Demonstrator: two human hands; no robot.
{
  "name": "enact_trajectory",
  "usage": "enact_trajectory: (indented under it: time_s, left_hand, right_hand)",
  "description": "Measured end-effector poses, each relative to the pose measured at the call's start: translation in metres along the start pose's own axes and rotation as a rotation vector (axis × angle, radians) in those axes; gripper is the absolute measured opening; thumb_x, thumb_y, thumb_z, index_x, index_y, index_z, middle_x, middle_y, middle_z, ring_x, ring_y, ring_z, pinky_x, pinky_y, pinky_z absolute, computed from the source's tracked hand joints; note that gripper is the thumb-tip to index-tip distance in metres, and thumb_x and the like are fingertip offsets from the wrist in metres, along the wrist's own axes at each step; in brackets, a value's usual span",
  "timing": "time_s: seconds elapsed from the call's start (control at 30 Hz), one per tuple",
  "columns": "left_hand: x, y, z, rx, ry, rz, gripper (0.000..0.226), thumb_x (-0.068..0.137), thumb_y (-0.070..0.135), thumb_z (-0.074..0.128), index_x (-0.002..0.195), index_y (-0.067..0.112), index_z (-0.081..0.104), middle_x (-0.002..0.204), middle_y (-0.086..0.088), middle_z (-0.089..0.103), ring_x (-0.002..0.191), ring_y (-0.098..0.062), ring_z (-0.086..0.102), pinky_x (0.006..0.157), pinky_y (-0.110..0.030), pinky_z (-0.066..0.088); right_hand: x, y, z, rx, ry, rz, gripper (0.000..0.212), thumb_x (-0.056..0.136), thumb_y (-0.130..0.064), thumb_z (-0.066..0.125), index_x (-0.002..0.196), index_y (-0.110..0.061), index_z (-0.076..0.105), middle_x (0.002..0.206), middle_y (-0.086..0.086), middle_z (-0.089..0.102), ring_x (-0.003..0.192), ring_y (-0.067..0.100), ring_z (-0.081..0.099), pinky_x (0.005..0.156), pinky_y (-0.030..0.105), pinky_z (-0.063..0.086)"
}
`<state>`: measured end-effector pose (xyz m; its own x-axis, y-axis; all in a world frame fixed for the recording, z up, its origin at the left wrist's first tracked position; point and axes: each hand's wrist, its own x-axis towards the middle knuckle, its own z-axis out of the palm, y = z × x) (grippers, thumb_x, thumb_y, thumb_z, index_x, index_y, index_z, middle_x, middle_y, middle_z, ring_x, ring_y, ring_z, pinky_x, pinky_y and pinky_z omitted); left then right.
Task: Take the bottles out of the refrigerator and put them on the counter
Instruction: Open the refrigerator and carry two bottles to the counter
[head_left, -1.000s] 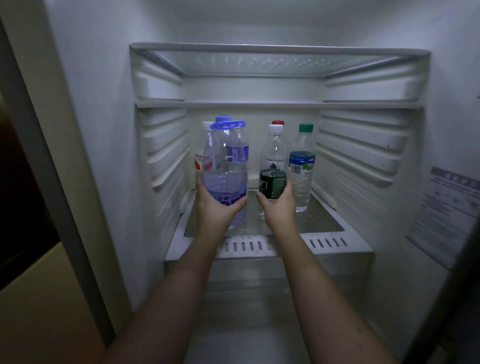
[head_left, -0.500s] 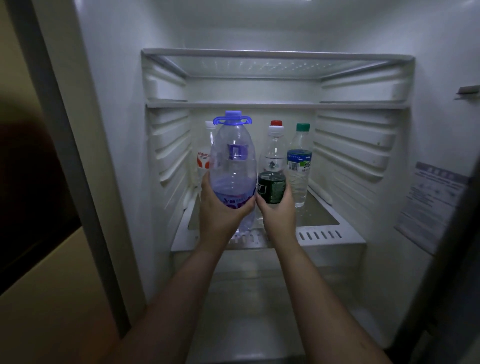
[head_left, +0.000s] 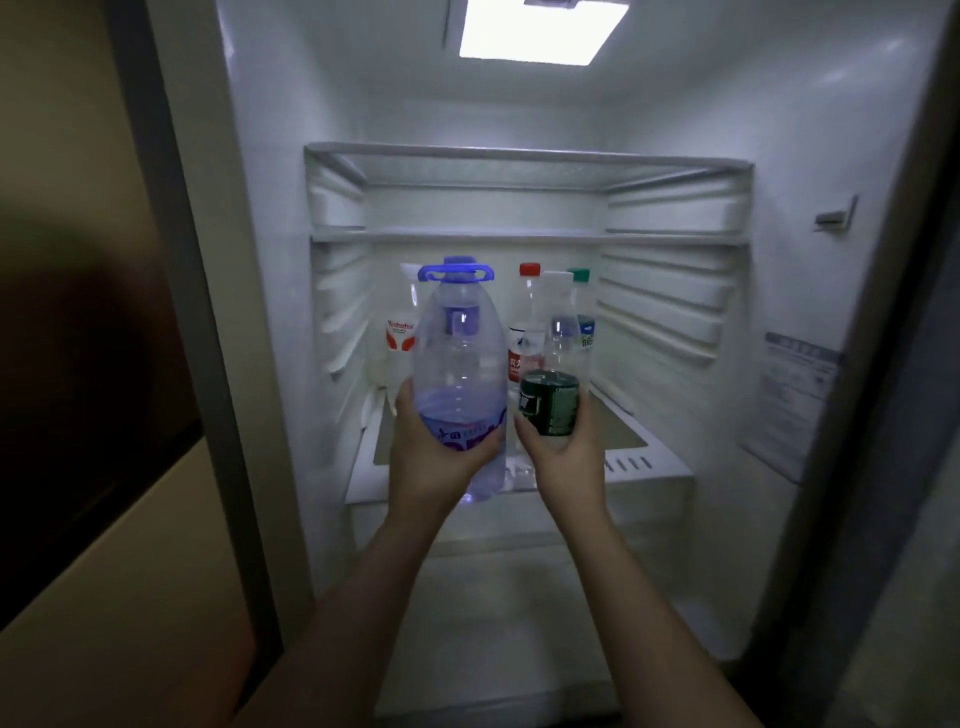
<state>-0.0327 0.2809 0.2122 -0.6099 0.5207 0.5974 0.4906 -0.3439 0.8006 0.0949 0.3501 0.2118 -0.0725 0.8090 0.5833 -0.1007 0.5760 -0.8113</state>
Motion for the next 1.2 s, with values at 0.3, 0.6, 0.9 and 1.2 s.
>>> enact_trajectory:
  time_s: [0.3, 0.6, 0.9, 1.2]
  left_hand:
    - [-0.042, 0.026, -0.003, -0.032, -0.028, 0.001, 0.114, 0.043, 0.055, 0.09, 0.141, 0.031, 0.037, 0.118, 0.02, 0.059, 0.106, 0.011, 0.056, 0.075, 0.001, 0.042]
    - [-0.123, 0.072, -0.025, 0.006, -0.064, 0.024, 0.104, 0.048, 0.054, 0.092, 0.133, 0.037, 0.035, 0.114, 0.029, 0.052, 0.103, 0.019, 0.053, 0.078, -0.002, 0.044]
    - [-0.213, 0.115, -0.059, 0.079, -0.071, -0.076, 0.097, 0.044, 0.058, 0.087, 0.128, 0.045, 0.04, 0.119, 0.023, 0.058, 0.108, 0.006, 0.059, 0.086, -0.019, 0.052]
    - [-0.274, 0.163, -0.098, 0.113, -0.183, -0.119, 0.114, 0.049, 0.053, 0.09, 0.144, 0.024, 0.034, 0.128, 0.006, 0.059, 0.113, -0.003, 0.06, 0.092, -0.021, 0.052]
  right_hand:
    - [-0.044, -0.022, -0.037, 0.011, -0.047, -0.054, 0.051, 0.083, -0.02, 0.078, 0.126, -0.027, 0.053, 0.116, -0.008, 0.065, 0.106, -0.001, 0.061, 0.085, 0.01, 0.046]
    - [-0.093, -0.05, -0.086, 0.045, -0.124, -0.043, 0.05, 0.083, -0.021, 0.078, 0.125, -0.026, 0.054, 0.116, -0.003, 0.065, 0.107, 0.005, 0.062, 0.089, 0.022, 0.052]
    - [-0.164, -0.082, -0.133, 0.063, -0.185, 0.033, 0.061, 0.083, -0.026, 0.078, 0.136, -0.016, 0.05, 0.125, 0.006, 0.061, 0.115, 0.016, 0.06, 0.099, 0.041, 0.051]
    - [-0.215, -0.128, -0.173, 0.01, -0.204, 0.003, 0.057, 0.083, -0.025, 0.078, 0.132, -0.022, 0.05, 0.122, 0.0, 0.062, 0.11, 0.005, 0.06, 0.094, 0.02, 0.049]
